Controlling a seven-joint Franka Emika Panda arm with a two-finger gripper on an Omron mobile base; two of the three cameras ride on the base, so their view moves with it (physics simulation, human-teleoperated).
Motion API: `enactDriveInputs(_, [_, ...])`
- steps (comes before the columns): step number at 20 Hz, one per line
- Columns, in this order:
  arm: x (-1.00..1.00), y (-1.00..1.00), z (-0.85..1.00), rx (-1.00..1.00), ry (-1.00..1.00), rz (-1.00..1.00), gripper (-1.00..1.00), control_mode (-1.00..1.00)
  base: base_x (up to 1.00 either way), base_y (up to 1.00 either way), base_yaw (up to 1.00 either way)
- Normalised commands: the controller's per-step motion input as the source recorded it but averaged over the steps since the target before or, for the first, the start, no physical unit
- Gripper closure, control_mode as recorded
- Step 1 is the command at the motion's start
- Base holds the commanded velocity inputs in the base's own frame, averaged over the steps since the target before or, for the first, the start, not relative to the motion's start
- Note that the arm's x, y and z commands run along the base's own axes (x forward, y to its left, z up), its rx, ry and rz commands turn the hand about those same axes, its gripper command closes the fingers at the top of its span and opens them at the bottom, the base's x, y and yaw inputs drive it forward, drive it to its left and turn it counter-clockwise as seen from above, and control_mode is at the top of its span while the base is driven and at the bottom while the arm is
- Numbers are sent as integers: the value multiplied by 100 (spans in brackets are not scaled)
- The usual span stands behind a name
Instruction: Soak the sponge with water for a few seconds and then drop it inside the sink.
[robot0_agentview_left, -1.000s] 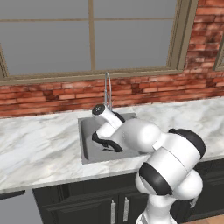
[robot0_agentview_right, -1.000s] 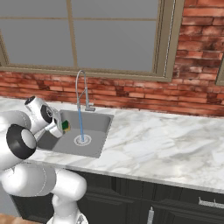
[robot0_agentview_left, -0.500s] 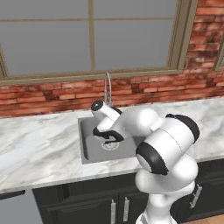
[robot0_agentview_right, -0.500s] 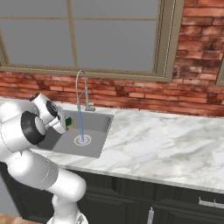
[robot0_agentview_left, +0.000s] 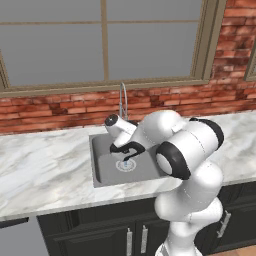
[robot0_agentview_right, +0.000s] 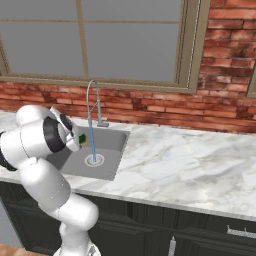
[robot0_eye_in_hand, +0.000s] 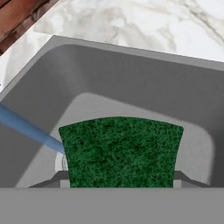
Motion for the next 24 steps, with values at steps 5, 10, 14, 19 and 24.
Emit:
enactDriveInputs(5, [32,0,-28,0,0,-1,100,-100,0,0,0])
enactDriveInputs(10, [21,0,-15,0,0,-2,100,-100,0,0,0])
enactDriveInputs(14, [10,0,-3,0,0,-4,100,-100,0,0,0])
enactDriveInputs(19, [2,0,0,0,0,-6,100,-100,0,0,0])
enactDriveInputs(24, [7,0,-5,-1,0,-7,100,-100,0,0,0])
